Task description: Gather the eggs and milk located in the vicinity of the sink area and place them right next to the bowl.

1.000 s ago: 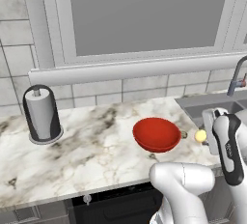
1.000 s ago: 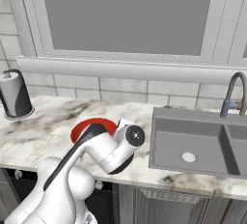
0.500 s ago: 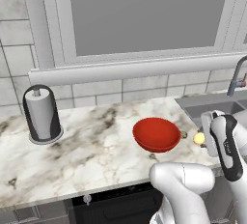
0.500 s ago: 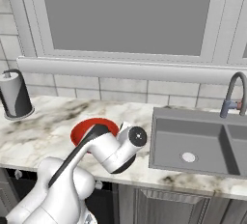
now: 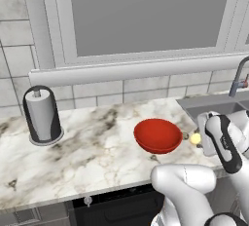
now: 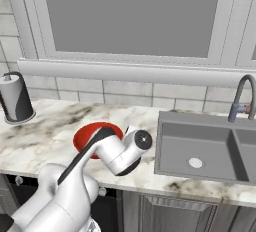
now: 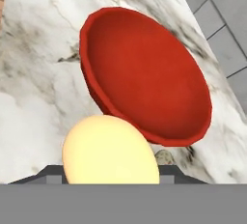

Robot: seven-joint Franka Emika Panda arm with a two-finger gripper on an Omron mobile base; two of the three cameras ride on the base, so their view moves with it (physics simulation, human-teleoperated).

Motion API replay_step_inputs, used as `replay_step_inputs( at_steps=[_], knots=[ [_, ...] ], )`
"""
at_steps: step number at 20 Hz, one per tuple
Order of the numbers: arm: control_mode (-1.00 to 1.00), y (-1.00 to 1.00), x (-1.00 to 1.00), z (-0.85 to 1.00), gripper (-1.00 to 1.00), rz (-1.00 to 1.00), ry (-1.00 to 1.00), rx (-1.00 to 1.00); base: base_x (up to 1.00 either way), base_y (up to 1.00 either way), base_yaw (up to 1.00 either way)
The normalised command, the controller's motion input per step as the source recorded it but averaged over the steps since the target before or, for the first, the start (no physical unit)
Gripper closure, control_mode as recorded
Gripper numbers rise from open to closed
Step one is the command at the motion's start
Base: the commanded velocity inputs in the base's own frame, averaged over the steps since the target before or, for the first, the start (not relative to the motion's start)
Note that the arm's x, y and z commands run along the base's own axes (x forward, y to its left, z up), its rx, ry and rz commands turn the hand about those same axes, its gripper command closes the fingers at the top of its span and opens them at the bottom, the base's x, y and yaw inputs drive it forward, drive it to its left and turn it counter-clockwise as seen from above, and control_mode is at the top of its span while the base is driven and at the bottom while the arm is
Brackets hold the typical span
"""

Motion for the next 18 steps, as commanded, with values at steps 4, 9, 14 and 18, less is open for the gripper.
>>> replay_step_inputs(
  at_steps=[4,9,14,18],
  knots=[
    [-1.0,-0.12,0.18,-0.12,1.0,0.0,0.07,0.02,0.0,0.0,0.0],
    [-1.0,-0.09,0.02,-0.14,1.0,0.0,0.05,0.01,0.0,0.0,0.0],
    [-1.0,0.0,0.0,-0.14,1.0,0.0,0.02,0.0,0.0,0.0,0.0],
    [-1.0,0.0,0.0,-0.2,1.0,0.0,0.0,0.0,0.0,0.0,0.0]
  ],
)
